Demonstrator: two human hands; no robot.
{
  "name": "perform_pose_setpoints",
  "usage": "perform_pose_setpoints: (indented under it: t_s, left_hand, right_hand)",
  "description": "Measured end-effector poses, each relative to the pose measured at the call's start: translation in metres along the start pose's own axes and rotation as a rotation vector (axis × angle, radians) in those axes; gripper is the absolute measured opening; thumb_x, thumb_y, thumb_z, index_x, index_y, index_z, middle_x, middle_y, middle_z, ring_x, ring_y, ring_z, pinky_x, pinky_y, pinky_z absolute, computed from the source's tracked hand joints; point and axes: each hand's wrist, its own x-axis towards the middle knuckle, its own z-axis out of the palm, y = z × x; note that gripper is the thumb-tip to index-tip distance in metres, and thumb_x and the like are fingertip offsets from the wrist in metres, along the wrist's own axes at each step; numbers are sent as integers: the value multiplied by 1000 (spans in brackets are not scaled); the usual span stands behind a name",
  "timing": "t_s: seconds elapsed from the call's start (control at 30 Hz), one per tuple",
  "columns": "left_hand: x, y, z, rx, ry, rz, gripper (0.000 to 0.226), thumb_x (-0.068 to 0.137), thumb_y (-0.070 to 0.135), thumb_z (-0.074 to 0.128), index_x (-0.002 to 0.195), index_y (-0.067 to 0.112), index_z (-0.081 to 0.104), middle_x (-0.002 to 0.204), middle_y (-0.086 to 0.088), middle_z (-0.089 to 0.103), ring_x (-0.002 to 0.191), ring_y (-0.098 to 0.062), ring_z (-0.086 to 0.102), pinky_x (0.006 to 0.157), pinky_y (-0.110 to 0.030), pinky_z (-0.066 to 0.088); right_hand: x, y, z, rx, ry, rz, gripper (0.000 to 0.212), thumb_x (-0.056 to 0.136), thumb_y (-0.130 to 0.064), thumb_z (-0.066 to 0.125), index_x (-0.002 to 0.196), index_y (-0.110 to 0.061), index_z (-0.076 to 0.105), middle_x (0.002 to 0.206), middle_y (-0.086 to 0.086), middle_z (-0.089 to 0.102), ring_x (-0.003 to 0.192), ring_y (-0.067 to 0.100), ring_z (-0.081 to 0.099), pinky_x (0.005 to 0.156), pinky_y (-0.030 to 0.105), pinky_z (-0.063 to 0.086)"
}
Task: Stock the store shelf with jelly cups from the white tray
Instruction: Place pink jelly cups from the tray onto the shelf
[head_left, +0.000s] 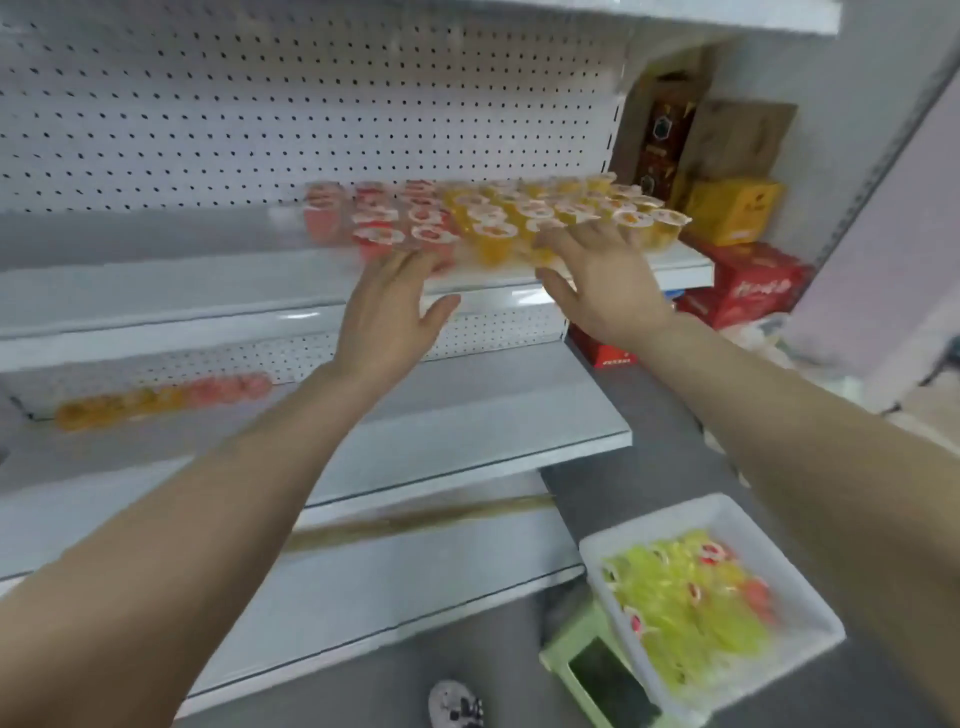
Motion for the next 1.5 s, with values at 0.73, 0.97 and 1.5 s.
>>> perform_pose_setpoints:
  t_s: [0.73,0.97,1.5]
  left_hand:
    - [-200,158,337,-227,-685,-47,43,86,28,70,127,23,56,120,2,60,110,-22,51,91,-32,44]
    - [-260,158,441,-160,-874,-188,52,80,27,76,127,20,57,118,-3,61,104,-28,56,91,-38,46]
    - [-335,139,568,55,-1061,-152,70,55,23,89,117,18,59,105,-5,63,99,-30,60,83,-39,52]
  right_hand:
    - [-408,175,107,101,-426,491,37,91,-32,61,126,-23,57,114,-2,67,108,30,57,90,44,39]
    - [-491,225,178,161,-579,547,46,80,-21,76,123,-21,61,113,3,69,105,33,61,88,48,44]
    - [-581,267,343,135,-855,416,64,60,-1,81,120,-18,66,108,6,69,103,38,62,83,52,49]
